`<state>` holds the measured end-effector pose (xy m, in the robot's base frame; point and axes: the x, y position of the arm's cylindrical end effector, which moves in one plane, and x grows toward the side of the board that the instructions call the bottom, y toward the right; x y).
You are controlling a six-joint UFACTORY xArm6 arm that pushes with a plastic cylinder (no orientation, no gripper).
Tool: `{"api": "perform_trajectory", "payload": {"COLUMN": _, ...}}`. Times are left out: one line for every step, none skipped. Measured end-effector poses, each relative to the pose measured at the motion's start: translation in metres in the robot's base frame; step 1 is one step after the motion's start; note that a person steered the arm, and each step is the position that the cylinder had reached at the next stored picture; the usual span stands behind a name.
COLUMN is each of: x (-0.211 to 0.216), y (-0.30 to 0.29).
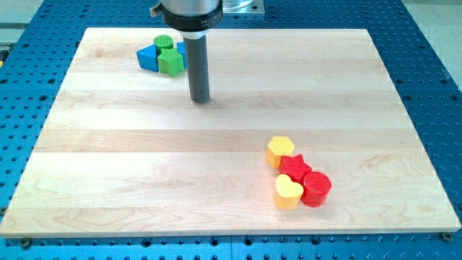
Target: Place your arm diagonally bottom right to the green star
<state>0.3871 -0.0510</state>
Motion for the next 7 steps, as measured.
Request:
{"api": "perform_trajectory", "payload": {"x": 0.000, "y": 0.000}}
{"api": "perform_trajectory", "payload": {"x": -0.010, "y": 0.000}}
{"api": "perform_trajectory", "payload": {"x": -0.015, "y": 0.000}}
{"api": "perform_trajectory", "payload": {"x": -0.015, "y": 0.001}}
{"api": "perform_trajectory", "payload": {"x": -0.015, "y": 0.003}}
{"api": "perform_trajectory", "payload": {"x": -0.015, "y": 0.003}}
{"api": "perform_trajectory", "payload": {"x": -0.027, "y": 0.003}}
